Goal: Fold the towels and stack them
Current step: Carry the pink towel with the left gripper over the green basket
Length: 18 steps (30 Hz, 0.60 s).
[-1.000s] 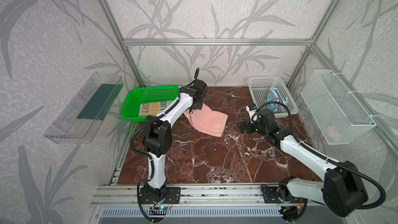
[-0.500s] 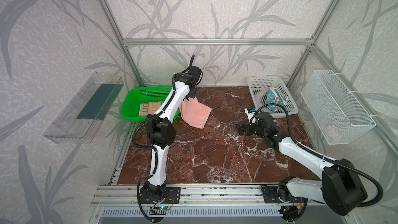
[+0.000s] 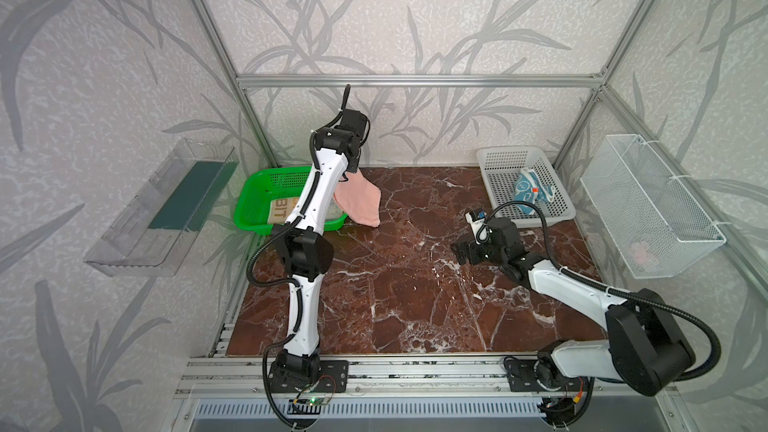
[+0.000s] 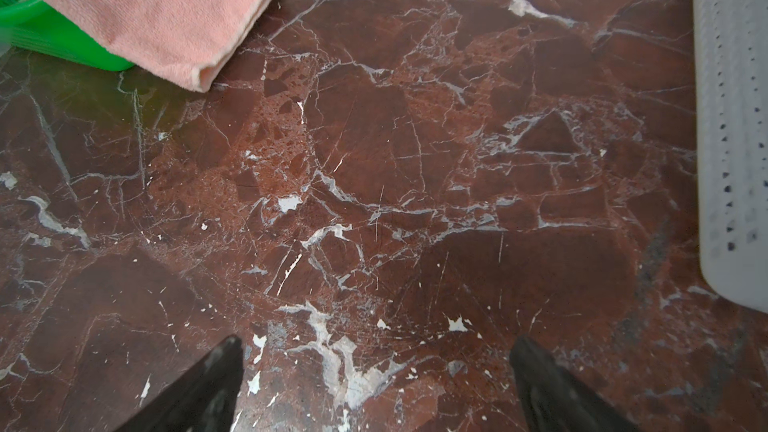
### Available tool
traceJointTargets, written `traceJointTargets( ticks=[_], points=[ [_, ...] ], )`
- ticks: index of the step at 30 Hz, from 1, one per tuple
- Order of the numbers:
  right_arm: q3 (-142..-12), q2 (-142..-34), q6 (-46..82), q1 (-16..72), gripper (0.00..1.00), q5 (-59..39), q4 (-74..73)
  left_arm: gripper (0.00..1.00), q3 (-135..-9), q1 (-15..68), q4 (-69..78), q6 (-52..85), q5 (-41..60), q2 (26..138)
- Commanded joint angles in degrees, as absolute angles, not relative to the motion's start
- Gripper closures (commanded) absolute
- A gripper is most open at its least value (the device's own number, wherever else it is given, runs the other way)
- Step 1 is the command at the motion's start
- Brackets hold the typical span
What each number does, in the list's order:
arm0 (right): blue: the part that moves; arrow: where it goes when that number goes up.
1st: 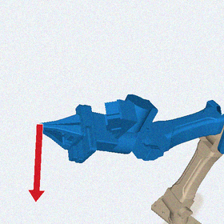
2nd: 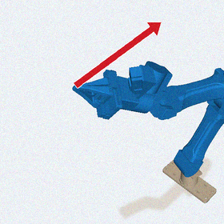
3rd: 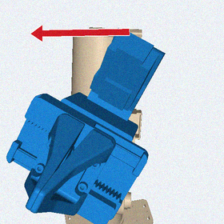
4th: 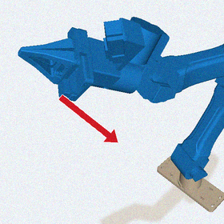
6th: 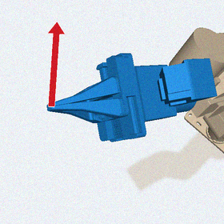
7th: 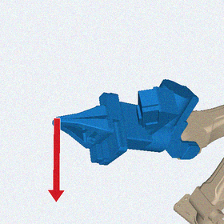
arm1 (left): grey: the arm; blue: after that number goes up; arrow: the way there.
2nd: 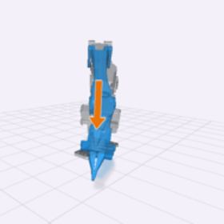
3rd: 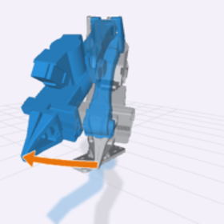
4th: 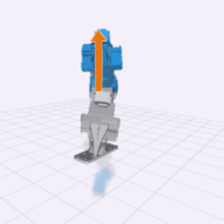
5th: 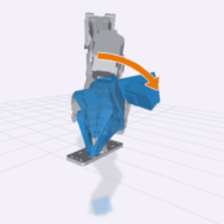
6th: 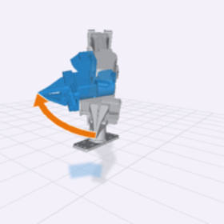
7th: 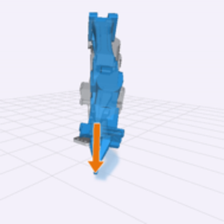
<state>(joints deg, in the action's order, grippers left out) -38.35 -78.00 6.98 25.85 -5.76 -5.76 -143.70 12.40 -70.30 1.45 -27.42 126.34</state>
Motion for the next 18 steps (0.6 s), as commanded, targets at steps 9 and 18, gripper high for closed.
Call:
traceJointTargets(
  ticks=[9,18],
  points=[
    [-40.0,-80.9,6.2,27.5,0.01,-4.5,-6.2,1.00,-144.8,8.0,-71.6,-0.5,-31.1,123.1],
    [-40.9,-82.6,5.6,29.0,0.01,-3.9,-5.8,1.00,-140.0,4.2,-68.9,-1.4,-32.1,121.3]
  ],
)
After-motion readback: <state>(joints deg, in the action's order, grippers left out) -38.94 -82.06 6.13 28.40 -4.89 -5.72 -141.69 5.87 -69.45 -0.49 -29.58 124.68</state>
